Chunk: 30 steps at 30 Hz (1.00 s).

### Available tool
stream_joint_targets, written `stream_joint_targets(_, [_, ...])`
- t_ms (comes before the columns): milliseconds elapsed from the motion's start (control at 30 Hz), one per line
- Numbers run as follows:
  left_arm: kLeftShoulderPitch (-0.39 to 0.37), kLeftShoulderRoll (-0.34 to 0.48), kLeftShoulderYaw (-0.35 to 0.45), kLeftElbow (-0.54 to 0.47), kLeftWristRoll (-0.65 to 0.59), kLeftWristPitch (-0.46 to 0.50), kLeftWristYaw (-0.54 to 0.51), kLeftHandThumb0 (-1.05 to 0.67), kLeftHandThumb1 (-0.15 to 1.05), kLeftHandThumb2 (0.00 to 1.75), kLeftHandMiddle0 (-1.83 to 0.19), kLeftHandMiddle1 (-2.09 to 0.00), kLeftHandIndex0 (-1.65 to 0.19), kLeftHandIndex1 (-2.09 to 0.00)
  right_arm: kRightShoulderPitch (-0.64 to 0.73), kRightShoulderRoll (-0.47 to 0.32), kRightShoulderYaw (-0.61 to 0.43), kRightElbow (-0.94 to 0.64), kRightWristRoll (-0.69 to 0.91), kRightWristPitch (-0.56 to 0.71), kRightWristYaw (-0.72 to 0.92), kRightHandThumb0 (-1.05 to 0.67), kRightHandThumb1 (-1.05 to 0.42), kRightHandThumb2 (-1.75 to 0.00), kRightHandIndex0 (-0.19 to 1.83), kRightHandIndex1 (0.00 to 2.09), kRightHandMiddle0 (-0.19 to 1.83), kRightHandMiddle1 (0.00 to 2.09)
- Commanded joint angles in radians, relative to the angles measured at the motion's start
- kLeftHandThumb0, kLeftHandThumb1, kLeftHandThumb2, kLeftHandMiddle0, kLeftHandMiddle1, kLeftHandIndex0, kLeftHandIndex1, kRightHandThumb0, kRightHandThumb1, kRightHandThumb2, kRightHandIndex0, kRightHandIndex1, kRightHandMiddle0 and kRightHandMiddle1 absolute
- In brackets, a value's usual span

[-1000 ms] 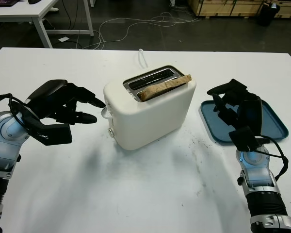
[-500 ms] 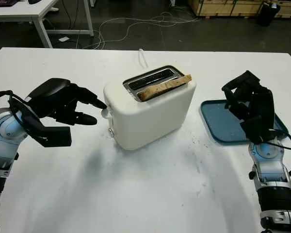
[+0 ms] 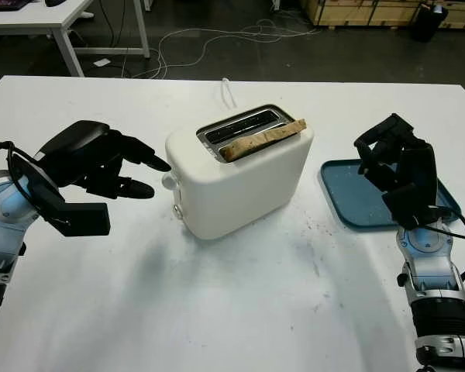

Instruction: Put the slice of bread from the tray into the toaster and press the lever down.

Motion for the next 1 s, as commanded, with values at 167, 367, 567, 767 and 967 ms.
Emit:
stream_joint_targets(167, [0.011,0.006,-0.003,0.000,-0.009,-0.006,-0.017,-0.78,0.92,0.16,-1.19,-1.39,-1.03,0.00,-0.004,-0.002,0.004,0.006,0.000,-0.011,-0.002,-0.63,-0.92,-0.37,0.80,1.75,0.59,1.71])
stream_joint_targets(367, [0.008,-0.003,-0.019,0.019,-0.018,-0.009,-0.030,-0.77,0.92,0.14,-1.20,-1.38,-1.04,-0.01,-0.003,-0.003,0.004,0.001,0.002,-0.003,-0.001,-0.64,-0.92,-0.38,0.80,1.75,0.58,1.72])
stream_joint_targets(567, [0.002,-0.001,-0.045,0.027,-0.019,0.000,-0.056,-0.75,0.92,0.10,-1.21,-1.37,-1.04,0.00,-0.004,-0.004,0.006,0.002,-0.003,-0.009,-0.004,-0.62,-0.92,-0.38,0.80,1.75,0.56,1.74])
stream_joint_targets(767, [0.002,-0.005,-0.054,0.030,-0.025,0.015,-0.073,-0.75,0.92,0.09,-1.24,-1.28,-1.04,0.00,-0.005,-0.002,0.003,0.007,0.003,-0.013,-0.005,-0.61,-0.92,-0.37,0.80,1.75,0.58,1.72])
stream_joint_targets(967, [0.001,-0.008,-0.055,0.044,-0.034,0.011,-0.078,-0.76,0.92,0.08,-1.26,-1.22,-1.05,-0.01,-0.001,-0.002,0.003,0.000,0.002,-0.012,-0.007,-0.62,-0.92,-0.37,0.80,1.75,0.58,1.72])
